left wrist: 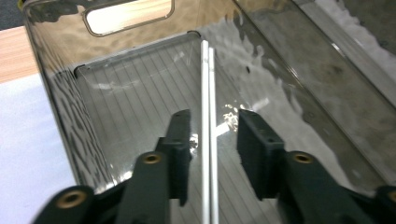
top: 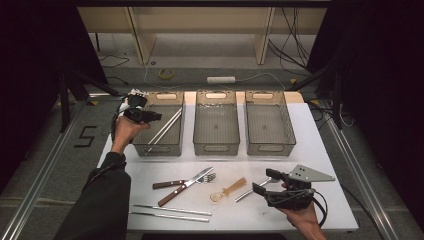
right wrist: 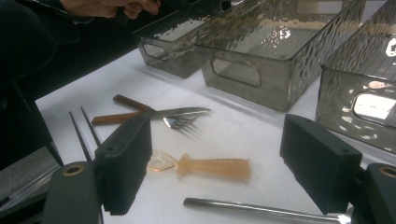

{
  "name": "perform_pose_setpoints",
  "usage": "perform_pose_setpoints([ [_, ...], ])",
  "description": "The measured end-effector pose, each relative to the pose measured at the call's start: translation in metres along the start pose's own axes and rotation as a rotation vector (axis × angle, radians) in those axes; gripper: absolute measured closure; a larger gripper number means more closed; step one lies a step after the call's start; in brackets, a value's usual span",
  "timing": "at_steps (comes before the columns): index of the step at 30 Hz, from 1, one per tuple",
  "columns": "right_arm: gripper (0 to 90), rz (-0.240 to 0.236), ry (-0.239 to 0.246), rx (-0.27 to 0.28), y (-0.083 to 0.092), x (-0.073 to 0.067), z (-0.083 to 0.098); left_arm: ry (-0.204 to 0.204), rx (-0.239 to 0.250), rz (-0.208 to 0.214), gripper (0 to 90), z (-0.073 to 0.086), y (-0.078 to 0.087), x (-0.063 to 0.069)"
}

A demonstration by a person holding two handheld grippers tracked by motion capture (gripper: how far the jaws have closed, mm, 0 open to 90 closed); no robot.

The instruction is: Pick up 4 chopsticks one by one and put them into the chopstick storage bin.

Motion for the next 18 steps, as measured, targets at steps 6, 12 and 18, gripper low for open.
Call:
perform_pose_setpoints([
  [6,26.1,0.000,0.000,-0.001,0.000,0.000,0.000,-0.050,-0.019,0.039,45.9,0.014,0.021,0.020],
  [12,26.1,-0.002,0.003,-0.001,-0.001,-0.001,0.000,-0.099,-0.035,0.077,38.3,0.034,0.039,0.040],
  [18,26.1,-0.006,0.010,-0.003,0.000,-0.003,-0.001,-0.178,-0.082,0.092,35.1,0.056,0.055,0.061],
])
Point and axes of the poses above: each handheld gripper's, and its own axes: y roughly backward along the jaws, z roughly out of its underside, x roughly to its right, the point moved 8 cm from there along -y, roughly forward along the jaws, and after that the axes turned 14 degrees about y, right-handed, at the moved point
